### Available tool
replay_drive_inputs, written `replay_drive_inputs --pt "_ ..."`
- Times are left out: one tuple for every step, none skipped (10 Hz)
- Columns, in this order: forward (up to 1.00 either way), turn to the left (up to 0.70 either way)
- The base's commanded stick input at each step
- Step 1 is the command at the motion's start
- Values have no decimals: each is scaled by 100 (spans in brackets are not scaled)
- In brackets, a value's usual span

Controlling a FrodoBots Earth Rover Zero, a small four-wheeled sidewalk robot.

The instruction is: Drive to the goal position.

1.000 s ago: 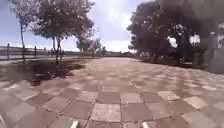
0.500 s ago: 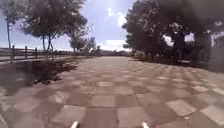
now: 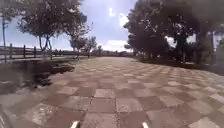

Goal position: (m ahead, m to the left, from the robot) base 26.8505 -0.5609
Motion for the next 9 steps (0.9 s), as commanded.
replay_drive_inputs --pt "100 0" --pt "100 0" --pt "100 0" --pt "100 0" --pt "100 0" --pt "100 -40" --pt "100 -40" --pt "100 0" --pt "100 0"
